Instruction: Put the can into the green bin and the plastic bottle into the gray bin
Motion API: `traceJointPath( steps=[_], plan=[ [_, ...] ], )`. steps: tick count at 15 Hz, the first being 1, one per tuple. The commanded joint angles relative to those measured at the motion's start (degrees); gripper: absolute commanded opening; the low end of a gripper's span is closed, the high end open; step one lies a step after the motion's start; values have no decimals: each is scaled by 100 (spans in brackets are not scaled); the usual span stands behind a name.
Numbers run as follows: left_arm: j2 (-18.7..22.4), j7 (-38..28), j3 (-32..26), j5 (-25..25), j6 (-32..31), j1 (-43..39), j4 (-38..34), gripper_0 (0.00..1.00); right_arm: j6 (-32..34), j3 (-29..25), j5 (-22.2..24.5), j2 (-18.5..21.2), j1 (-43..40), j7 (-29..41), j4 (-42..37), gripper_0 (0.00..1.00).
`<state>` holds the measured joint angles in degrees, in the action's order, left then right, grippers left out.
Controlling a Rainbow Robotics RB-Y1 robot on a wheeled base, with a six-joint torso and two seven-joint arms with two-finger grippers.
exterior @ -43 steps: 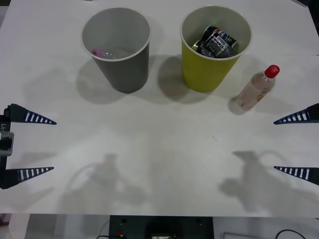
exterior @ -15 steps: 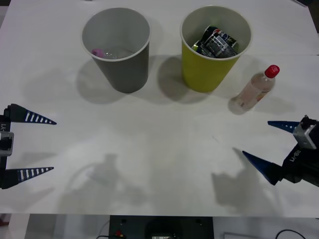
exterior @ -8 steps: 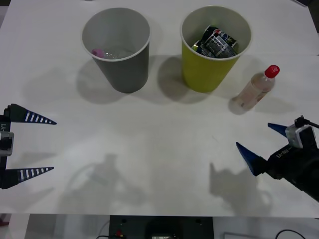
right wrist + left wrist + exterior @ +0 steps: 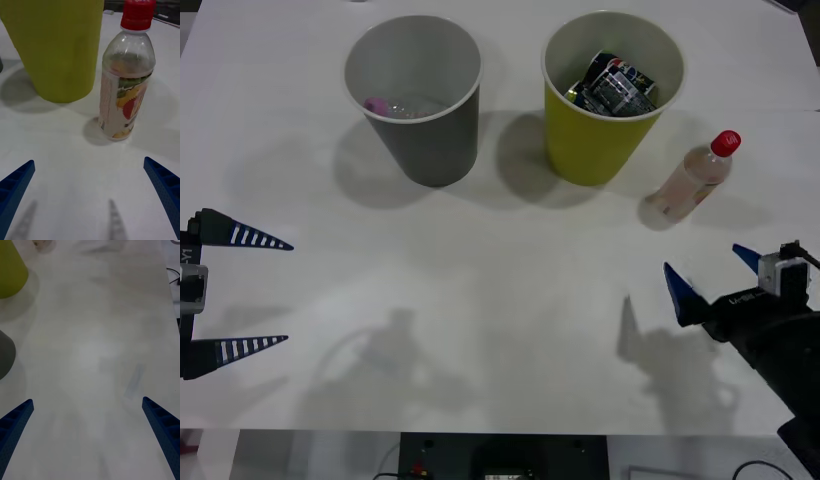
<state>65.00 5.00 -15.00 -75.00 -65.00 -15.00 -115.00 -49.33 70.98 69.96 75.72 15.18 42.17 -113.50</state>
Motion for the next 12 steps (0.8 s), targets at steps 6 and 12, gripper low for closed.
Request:
traceJointPath(
  steps=[6,12],
  plan=[
    [0,0,0,0,0,0,0,100,-393,188,396,-901,530,371,1401,100],
    [0,0,0,0,0,0,0,100,-499,56,396,-1481,820,511,2289,100]
  ],
)
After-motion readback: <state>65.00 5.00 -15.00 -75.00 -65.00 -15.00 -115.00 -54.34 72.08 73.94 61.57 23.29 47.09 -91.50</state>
